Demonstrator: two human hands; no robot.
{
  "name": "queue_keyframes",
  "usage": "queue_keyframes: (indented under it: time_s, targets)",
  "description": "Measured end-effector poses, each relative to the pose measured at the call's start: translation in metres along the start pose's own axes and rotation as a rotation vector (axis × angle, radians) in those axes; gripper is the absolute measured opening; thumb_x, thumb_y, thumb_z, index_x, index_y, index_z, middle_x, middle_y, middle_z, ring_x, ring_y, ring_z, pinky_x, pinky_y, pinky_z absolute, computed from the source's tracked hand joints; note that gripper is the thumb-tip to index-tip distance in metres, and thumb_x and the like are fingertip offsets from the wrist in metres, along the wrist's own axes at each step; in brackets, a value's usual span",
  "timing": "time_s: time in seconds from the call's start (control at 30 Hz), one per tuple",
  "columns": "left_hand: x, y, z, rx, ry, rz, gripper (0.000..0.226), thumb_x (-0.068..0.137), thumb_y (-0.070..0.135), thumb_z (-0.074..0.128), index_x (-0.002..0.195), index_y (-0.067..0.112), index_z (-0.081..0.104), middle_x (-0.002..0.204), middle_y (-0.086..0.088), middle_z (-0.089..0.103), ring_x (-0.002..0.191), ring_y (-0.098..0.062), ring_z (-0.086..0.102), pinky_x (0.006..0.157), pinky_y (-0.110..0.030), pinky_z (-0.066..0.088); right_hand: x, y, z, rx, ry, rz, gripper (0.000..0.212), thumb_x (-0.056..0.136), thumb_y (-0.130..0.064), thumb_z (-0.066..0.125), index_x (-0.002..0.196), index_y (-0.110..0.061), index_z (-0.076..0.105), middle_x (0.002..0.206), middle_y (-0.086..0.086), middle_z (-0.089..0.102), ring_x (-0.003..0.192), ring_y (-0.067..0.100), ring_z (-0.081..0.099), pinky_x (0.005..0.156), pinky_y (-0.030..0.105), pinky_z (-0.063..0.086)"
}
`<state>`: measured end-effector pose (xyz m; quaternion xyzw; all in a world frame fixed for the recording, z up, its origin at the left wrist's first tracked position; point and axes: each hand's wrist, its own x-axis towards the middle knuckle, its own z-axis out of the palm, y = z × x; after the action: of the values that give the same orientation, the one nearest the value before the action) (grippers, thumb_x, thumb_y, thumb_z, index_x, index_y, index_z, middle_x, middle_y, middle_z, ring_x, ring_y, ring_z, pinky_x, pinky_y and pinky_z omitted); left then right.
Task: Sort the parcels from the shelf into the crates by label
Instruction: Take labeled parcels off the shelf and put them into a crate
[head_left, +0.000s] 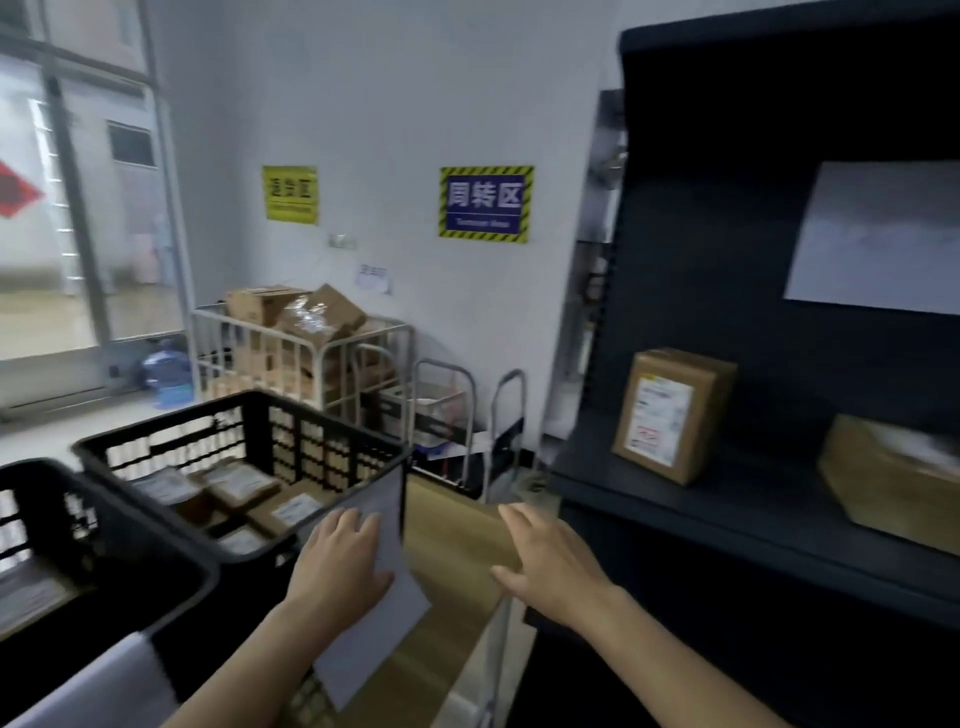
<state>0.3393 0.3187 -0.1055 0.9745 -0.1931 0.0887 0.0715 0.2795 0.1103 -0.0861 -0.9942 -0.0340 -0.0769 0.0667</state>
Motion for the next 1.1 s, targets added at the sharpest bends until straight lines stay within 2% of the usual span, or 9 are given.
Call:
queue_keyframes:
  time_s: [0.3, 0.67, 0.83, 1.1]
  targets:
    - [0.027, 0.168, 0.008, -0.057, -0.012, 0.221, 0.061, 0.087, 0.043, 0.053, 0.139, 0.018, 0.032, 0.144, -0.001, 0.034, 0.138, -0.022, 0.025, 0.112, -0.030, 0.025, -0.098, 0.137, -0.052, 0.010, 0.056, 0.230, 0.070, 0.092, -0.042, 0.049, 0.148, -0.017, 0.016, 0.154, -0.001, 0.021, 0.141, 0.016, 0.020, 0.115, 0.029, 0.020]
    - [0.036, 0.360, 0.022, -0.091, -0.039, 0.389, 0.066, 0.090, 0.042, 0.051, 0.145, 0.016, 0.024, 0.147, -0.002, 0.030, 0.141, -0.022, 0.020, 0.114, -0.032, 0.023, -0.203, 0.291, -0.093, 0.015, 0.097, 0.433, 0.069, 0.093, -0.042, 0.048, 0.148, -0.018, 0.014, 0.155, -0.002, 0.020, 0.142, 0.015, 0.020, 0.114, 0.029, 0.022]
    - [0.040, 0.420, 0.029, -0.123, -0.067, 0.441, 0.065, 0.090, 0.041, 0.051, 0.144, 0.017, 0.025, 0.147, -0.001, 0.030, 0.140, -0.020, 0.021, 0.114, -0.031, 0.024, -0.233, 0.340, -0.103, 0.033, 0.108, 0.508, 0.069, 0.093, -0.042, 0.047, 0.148, -0.017, 0.015, 0.154, -0.001, 0.021, 0.141, 0.014, 0.022, 0.114, 0.028, 0.024]
    - [0.073, 0.478, 0.039, -0.217, -0.101, 0.497, 0.069, 0.091, 0.039, 0.051, 0.147, 0.015, 0.021, 0.151, -0.002, 0.026, 0.141, -0.019, 0.019, 0.116, -0.030, 0.022, -0.242, 0.396, -0.117, 0.119, 0.153, 0.632, 0.067, 0.094, -0.041, 0.045, 0.149, -0.017, 0.014, 0.154, 0.001, 0.023, 0.140, 0.015, 0.025, 0.110, 0.027, 0.028]
